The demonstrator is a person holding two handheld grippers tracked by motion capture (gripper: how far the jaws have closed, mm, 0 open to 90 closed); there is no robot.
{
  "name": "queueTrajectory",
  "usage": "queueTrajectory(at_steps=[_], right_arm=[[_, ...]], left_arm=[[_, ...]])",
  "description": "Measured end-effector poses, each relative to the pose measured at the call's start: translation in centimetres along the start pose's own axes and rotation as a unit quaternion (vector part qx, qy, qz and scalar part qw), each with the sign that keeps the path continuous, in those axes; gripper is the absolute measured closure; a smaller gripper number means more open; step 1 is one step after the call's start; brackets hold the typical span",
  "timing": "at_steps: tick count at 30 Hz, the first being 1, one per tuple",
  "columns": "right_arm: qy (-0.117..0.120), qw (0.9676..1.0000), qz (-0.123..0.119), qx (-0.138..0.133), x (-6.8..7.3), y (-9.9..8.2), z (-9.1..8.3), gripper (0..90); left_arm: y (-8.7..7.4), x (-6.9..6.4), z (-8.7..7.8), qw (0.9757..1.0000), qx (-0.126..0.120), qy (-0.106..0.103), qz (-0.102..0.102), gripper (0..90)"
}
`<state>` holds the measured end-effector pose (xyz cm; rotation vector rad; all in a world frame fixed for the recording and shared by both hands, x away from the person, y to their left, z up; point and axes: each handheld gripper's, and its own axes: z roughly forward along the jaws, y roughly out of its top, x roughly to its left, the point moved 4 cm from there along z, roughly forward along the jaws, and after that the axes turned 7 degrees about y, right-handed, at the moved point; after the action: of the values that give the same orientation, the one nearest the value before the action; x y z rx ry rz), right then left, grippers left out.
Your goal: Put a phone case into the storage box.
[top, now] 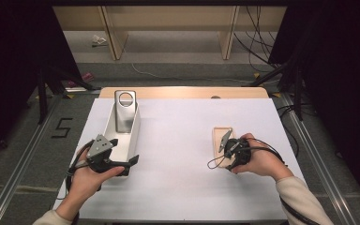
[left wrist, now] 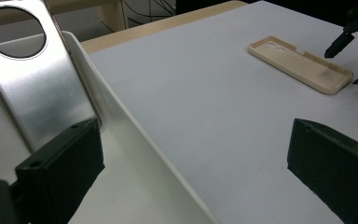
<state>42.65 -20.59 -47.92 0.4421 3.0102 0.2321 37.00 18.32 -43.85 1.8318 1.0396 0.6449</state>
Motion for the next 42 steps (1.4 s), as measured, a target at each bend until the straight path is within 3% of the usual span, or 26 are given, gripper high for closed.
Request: queueTrajectory(at_steps=[22,36,42], right_arm=[[-0.003,0.9984,-0.044,0.037,0.1,0.4,1.1,48.9],[0.002,0.9944,-0.086,0.061,0.3,1.1,1.3,57.5],[0.004,0.9936,-0.093,0.065,0.3,1.0,1.4,62.1]], left_arm=[[0.1,-0.1,0.0,0.9999,-0.010,0.005,0.010,3.1],[0.1,-0.1,0.1,0.9999,-0.007,0.003,0.011,3.1],[0.1,-0.2,0.1,0.9999,-0.007,0.002,0.011,3.1]])
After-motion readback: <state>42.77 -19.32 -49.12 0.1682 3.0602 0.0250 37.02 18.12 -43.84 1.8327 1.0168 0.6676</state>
